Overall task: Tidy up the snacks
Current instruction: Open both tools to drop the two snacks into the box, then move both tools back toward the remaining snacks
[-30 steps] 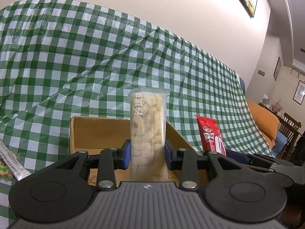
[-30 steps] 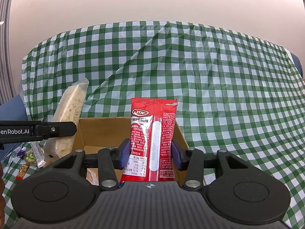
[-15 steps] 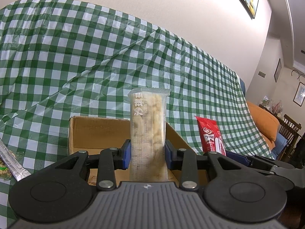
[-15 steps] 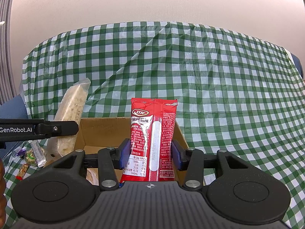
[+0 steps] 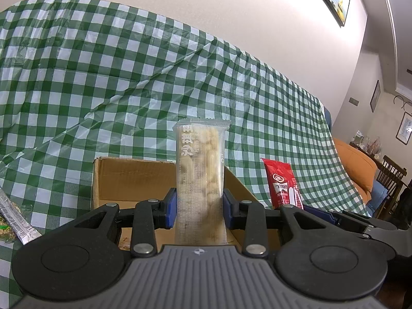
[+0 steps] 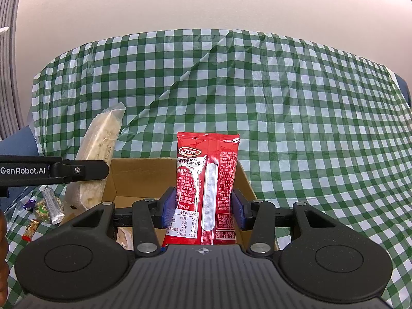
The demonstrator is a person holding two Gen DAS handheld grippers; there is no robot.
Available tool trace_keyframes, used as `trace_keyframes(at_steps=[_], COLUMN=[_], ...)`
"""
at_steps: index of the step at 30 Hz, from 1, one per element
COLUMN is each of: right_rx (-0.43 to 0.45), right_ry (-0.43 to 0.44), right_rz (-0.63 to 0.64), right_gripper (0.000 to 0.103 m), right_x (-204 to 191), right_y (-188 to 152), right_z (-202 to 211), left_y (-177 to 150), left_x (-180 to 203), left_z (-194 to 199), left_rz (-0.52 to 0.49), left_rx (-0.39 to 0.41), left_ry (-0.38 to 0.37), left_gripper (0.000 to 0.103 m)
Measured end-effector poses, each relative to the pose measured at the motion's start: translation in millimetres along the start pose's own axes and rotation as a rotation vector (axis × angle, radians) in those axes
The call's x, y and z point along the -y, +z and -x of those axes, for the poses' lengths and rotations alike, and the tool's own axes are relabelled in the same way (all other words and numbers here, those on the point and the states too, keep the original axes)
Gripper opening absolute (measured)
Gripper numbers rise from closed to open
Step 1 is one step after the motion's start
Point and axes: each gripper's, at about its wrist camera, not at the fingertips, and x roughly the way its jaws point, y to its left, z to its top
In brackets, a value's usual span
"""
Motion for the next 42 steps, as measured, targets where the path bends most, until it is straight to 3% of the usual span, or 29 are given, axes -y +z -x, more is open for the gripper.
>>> trace_keyframes(at_steps=[11,12,13,15,27,34,42], right_rx=[-0.014,-0.029,-0.042,-0.035,-0.021,0.012,0.034], right_ry=[0.025,0.034,0.034,0.011,0.002,0.023,0.081], right_rz=[0.001,0.000,0.006,0.038,0.032,0.066,0.084], right_gripper=[0.049,0.052,0.063,0.073,0.078,0.077,0.070], right_x=[3,3,2,-2,-14,-39,-69], right_y=[0,-1,-2,-2,2,2,2], right_z=[-3,-6,-8,-9,-20,-22,-22], left_y=[0,0,1,-1,4,13,12], left_x=[0,0,0,1,-15,-46,-101], left_z=[-1,-1,-3,-6,13,21,28], left_rz=[0.002,0.005,0.007,0.006,0.002,0.070,0.160], left_rx=[-0.003,-0.009,-0.022,-0.033,0.109,0.062,0.004], left_ry=[-0.005,-0.007,-0.011,0.003,0.126,0.156,0.095], left_gripper=[0.039,0.043,0.061,0.076,0.079,0.081,0.079])
